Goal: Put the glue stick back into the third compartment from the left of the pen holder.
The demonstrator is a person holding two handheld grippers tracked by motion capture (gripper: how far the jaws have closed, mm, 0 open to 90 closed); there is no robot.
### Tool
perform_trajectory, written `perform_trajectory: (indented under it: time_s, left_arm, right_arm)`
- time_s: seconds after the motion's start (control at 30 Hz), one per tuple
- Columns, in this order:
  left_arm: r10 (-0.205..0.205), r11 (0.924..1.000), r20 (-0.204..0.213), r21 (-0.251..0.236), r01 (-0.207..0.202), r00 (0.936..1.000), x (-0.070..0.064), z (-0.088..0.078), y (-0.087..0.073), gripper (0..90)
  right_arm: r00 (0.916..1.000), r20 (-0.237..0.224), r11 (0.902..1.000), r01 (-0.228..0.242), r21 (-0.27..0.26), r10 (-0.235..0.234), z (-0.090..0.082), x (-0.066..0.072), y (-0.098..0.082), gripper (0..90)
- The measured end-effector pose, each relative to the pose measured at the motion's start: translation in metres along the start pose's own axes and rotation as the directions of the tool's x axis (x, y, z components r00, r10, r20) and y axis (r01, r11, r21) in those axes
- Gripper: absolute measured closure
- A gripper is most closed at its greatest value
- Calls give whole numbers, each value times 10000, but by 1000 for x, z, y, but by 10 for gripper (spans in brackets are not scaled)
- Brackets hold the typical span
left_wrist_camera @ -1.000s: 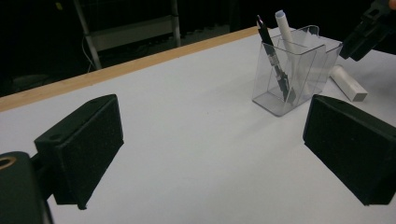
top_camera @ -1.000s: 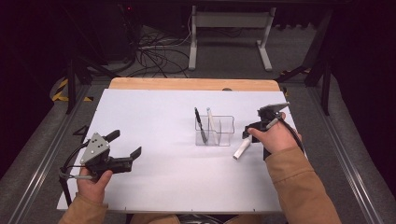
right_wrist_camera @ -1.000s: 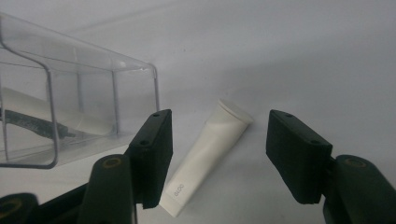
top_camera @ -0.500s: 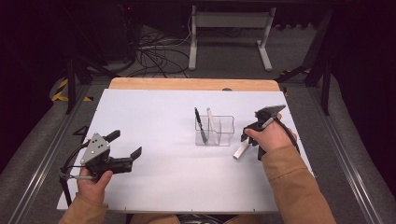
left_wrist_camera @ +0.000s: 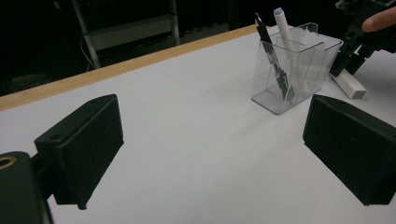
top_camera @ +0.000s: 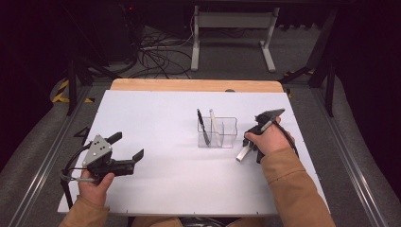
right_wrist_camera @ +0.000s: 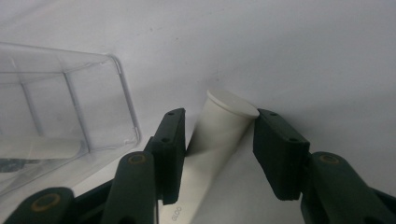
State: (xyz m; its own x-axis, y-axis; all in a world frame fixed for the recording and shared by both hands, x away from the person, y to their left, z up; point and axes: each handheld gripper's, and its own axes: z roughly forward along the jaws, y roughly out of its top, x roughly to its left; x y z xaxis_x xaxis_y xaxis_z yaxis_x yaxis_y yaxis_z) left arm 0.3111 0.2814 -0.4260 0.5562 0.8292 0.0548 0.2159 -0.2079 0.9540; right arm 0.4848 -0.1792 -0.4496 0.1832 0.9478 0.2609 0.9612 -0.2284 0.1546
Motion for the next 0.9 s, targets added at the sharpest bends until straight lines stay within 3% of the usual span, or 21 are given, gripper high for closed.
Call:
perform_trajectory:
  time_s: [0.3,0.6,0.9]
  left_arm:
    - [-3,10000,10,3,3,10000,-1,0,0,58]
    - [8,10000,-4,26,-8,10000,-1,0,0,59]
    - [19,10000,-27,12,-19,10000,-1,0,0,60]
  right_arm:
    - [9993,233,9996,-295,-39,296,3,2,0,586]
    - [9980,588,9997,-228,-108,234,3,4,-1,668]
    - [9987,356,9993,-347,-126,351,2,1,-1,675]
